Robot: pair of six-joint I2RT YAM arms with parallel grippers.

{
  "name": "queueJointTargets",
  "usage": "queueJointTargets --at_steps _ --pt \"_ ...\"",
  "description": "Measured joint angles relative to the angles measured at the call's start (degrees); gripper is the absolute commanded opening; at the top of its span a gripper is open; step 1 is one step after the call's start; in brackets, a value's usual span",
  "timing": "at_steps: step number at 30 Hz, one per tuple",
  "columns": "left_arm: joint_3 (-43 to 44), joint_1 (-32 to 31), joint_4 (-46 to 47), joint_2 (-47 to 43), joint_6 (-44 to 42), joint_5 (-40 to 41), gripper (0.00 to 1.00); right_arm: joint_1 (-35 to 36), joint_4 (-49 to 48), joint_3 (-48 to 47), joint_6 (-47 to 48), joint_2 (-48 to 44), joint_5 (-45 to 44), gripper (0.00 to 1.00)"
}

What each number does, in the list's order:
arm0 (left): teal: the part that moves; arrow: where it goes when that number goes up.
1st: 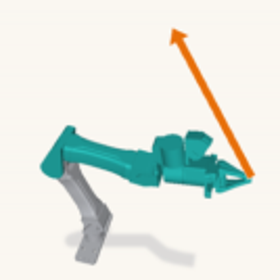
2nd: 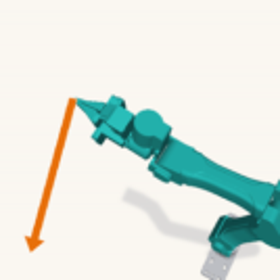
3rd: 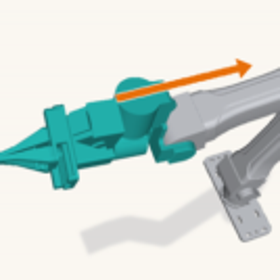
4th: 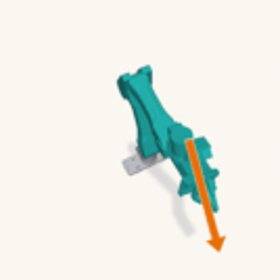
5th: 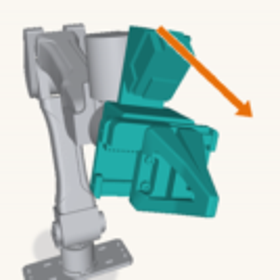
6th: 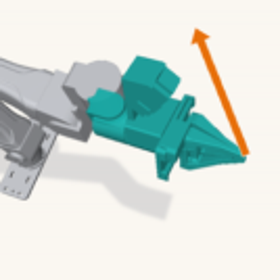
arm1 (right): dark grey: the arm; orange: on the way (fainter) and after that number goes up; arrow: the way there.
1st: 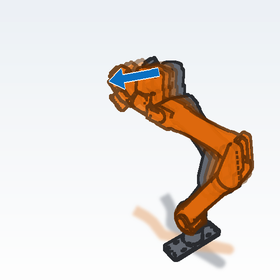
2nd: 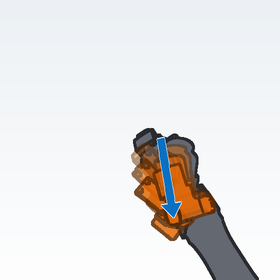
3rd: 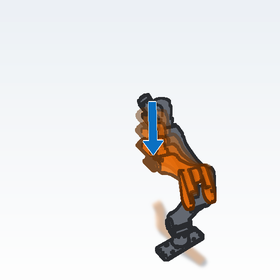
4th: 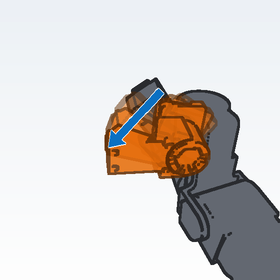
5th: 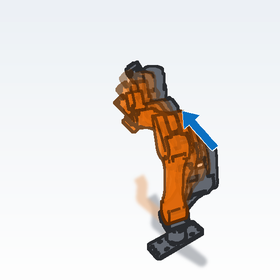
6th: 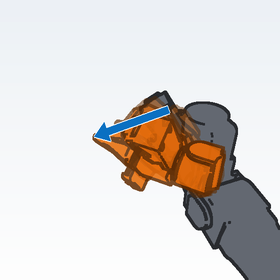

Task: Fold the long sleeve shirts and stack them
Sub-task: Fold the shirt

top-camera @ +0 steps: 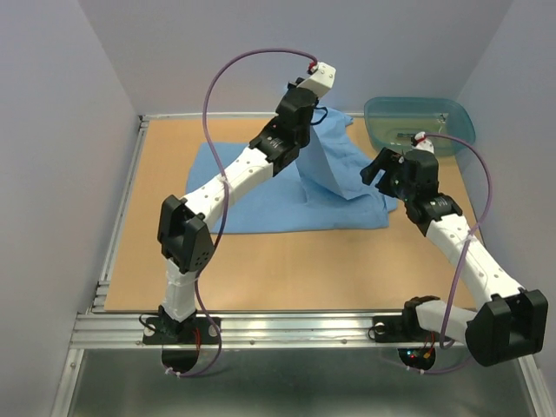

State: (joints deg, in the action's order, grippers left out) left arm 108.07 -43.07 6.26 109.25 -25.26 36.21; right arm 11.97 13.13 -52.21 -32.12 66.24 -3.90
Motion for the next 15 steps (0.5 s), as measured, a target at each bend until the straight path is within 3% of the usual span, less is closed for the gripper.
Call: queueJointTargets --at_steps 7,15 --pt "9.57 0.63 -1.9 8.09 1.09 0.33 0.0 0.0 1.46 0.0 2.84 -4.11 -1.33 0.83" --pt "19.8 8.76 -13.9 11.72 15.19 -2.82 0.0 0.0 2.93 0.04 3.82 -5.14 -2.29 0.84"
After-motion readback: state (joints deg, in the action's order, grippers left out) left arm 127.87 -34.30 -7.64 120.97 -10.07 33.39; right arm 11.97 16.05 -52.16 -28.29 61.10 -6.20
